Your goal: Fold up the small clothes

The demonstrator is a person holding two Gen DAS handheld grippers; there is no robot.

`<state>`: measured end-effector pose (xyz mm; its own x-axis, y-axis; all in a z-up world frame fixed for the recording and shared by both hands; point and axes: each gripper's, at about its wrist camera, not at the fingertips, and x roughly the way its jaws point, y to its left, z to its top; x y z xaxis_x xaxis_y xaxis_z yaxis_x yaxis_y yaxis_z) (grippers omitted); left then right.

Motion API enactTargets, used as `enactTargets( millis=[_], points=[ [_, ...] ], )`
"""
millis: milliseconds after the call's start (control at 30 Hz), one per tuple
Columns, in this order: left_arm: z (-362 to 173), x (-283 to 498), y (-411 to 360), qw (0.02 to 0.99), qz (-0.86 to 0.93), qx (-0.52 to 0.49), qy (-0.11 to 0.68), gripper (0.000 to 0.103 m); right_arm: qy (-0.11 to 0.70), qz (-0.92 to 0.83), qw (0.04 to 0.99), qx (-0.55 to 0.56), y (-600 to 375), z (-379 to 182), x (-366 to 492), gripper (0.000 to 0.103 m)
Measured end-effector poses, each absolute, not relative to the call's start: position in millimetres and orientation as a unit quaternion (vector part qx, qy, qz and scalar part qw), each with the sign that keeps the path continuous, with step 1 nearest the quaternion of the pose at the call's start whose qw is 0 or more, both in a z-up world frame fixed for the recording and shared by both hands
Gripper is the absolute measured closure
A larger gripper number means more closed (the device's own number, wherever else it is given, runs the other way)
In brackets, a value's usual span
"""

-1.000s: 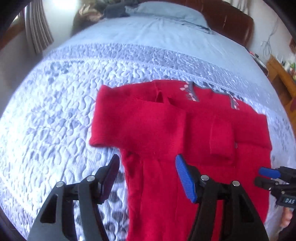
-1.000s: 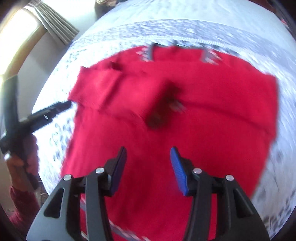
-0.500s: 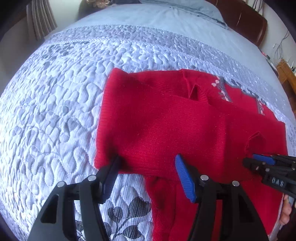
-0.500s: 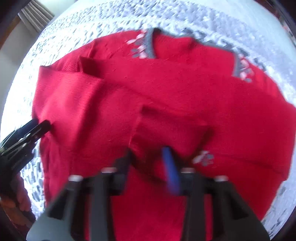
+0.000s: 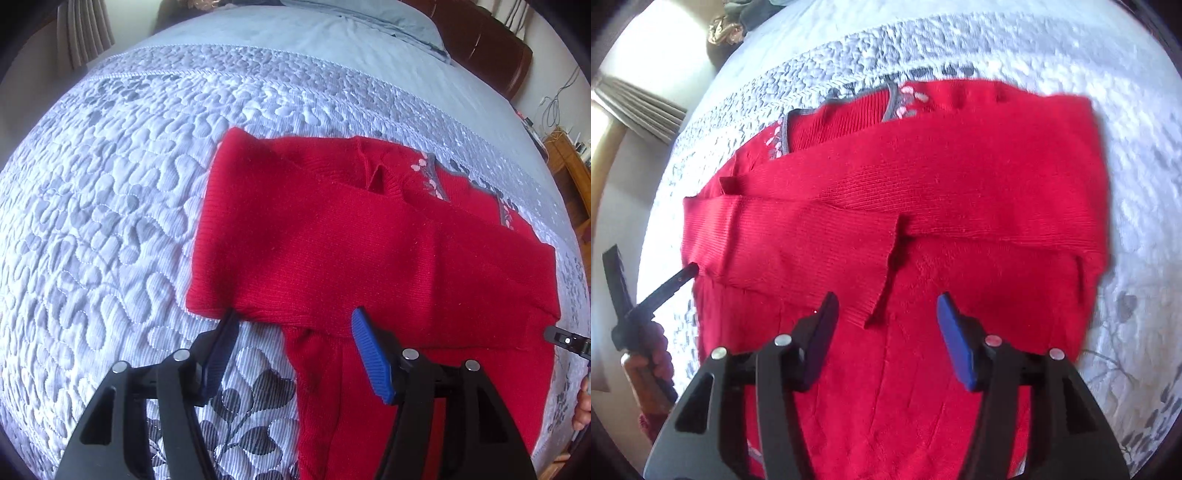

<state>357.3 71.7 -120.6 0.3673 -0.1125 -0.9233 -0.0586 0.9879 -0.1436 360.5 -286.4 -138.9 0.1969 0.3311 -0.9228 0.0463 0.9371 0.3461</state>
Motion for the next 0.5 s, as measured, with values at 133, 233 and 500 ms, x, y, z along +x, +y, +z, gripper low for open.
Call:
enactTargets(
  millis=[133,233,500],
  points=[
    [-110,361,73,0.824,-0.008,-0.07,0.562,0.039,0.653,0.1,0.728,0.184,-282,-164,369,0.046],
    [-106,363,77,0.825,0.0,-0.067,0.562,0.039,0.648,0.11,0.725,0.203,-280,-172,376,0.054],
    [-110,370,84,0.82,0.02,-0.074,0.567,0.039,0.625,0.176,0.722,0.239,-282,-150,392,0.1]
  ],
)
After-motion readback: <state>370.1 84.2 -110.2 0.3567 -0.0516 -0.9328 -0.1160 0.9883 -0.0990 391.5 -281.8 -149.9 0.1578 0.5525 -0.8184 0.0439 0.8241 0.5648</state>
